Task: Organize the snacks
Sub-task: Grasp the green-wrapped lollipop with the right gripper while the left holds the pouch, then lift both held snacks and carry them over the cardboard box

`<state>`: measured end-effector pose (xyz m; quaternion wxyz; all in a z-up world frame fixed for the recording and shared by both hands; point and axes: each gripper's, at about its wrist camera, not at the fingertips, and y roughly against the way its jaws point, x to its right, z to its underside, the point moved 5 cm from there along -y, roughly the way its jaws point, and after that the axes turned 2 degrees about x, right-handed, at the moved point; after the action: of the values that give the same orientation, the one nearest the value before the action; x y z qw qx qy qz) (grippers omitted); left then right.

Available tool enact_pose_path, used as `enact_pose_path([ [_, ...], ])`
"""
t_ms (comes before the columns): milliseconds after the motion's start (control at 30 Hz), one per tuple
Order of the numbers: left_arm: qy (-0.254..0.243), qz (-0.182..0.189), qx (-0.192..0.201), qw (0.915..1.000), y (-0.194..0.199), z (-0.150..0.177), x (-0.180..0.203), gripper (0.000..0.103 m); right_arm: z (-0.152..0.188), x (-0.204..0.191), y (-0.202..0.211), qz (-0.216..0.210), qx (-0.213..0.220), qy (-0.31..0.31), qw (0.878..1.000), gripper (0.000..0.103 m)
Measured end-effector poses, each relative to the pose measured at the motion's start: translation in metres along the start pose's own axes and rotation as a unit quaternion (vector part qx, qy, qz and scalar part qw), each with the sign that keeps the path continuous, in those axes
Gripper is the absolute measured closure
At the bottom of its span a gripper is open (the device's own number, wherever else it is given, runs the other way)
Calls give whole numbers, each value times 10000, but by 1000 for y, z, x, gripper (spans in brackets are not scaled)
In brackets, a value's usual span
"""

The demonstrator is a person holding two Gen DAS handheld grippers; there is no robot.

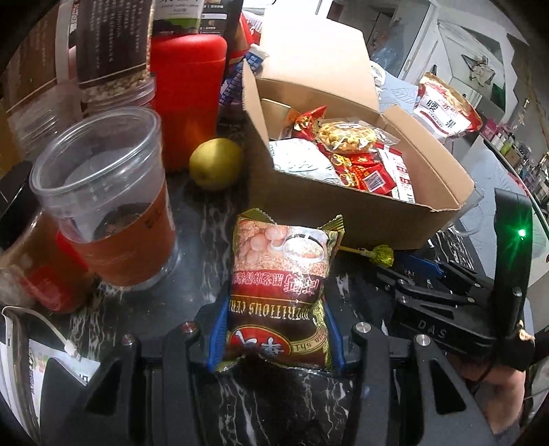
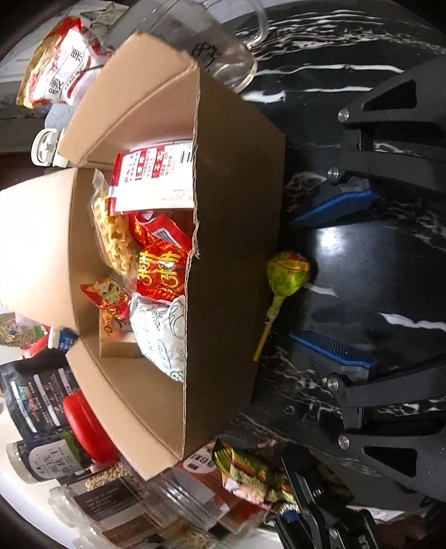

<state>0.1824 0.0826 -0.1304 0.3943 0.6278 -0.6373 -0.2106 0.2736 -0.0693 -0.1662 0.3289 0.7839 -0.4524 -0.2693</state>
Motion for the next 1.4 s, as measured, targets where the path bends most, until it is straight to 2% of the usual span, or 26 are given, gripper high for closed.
enact_pose_path([
  [233, 60, 34, -27, 10000, 0, 2, 0, 56, -6, 0, -9, 18, -13, -5, 10000, 56],
  [267, 69, 47, -31, 10000, 0, 2, 1, 56, -6, -1, -9, 24, -14, -11, 10000, 63],
  [367, 83, 76, -37, 9999, 2, 3, 1, 56, -6, -4, -8, -37, -24, 61, 10000, 71],
  [467, 47, 56, -4, 10000, 6, 5, 4, 56, -2, -6, -5, -61, -66, 73, 9999, 75],
  [900, -44, 79, 88, 9999, 32, 25, 16, 56, 28, -4, 32, -198, 90, -185, 9996, 76],
  [1400, -396, 250, 414, 9980, 82, 45, 50, 56, 81, 7, 117, -93, 517, -600, 9968, 76],
])
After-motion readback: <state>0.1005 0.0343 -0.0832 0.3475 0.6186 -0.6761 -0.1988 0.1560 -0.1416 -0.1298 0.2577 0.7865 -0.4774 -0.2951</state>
